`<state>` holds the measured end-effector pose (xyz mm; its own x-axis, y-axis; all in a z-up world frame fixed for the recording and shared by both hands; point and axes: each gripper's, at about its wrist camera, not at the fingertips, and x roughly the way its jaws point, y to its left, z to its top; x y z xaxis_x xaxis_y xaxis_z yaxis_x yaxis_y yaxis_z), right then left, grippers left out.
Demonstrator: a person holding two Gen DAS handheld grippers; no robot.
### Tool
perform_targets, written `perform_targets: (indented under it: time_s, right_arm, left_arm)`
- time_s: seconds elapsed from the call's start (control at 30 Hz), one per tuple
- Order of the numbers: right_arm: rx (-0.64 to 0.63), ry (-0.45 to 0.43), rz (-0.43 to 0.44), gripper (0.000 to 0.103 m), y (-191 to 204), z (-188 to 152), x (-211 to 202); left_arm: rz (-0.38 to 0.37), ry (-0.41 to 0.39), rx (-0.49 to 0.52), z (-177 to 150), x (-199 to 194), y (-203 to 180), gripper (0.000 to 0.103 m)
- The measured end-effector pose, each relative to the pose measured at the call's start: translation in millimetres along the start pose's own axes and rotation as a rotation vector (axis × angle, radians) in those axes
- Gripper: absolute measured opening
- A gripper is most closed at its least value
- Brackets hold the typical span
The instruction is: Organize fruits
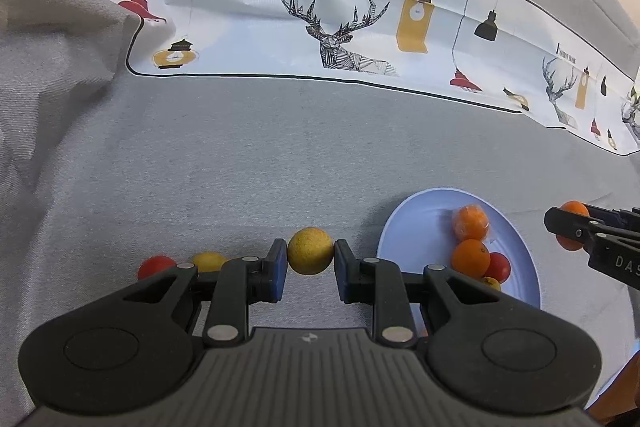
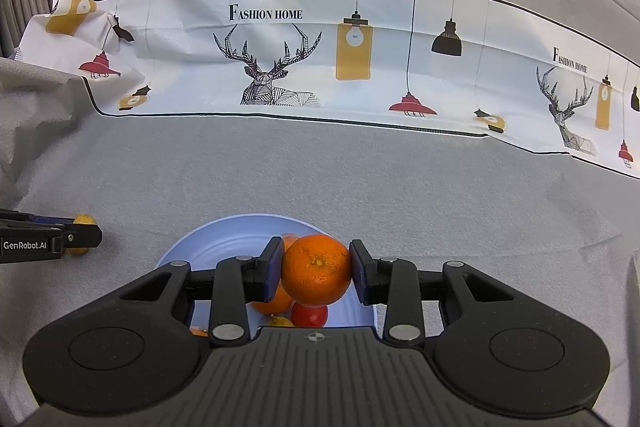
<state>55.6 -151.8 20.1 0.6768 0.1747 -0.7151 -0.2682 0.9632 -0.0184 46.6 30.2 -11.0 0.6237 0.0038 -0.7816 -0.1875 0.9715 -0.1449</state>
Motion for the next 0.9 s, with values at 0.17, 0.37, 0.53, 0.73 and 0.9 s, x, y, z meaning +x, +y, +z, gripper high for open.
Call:
perform_targets:
  time_s: [0.17,0.37,0.53,0.73,0.9]
  right_arm:
    - [-0.002,0.001,-0.001,0.037,0.1,-0.2,0.4]
    - [-0.006,0.005,-0.002,0.037,1.4,-0.3,0.7]
    - [-0.010,0.008,-0.002,0.037,2.3,-0.1,1.7]
    - [-0.014,0.011,-0.003,0.037,2.5,-0.1,2.0]
    - [-0.016,0.015,-0.002,0.037,2.0,0.4,2.4]
  left_arm:
    - [-0.004,-0.002,0.001,0.0,-0.1,-0.7,0.027]
    - [-0.008,-0.001,0.002,-0.4,-0.1,-1.0,0.027]
    - [-0.010,-0.001,0.004,-0.7,0.5,-1.9,0.027]
    - [-0.017,-0.002,0.005,-0.7,-0.3,-2.2,0.027]
    - [-0.020,-0.003,0.006,-0.7,-0.7,-2.5,0.027]
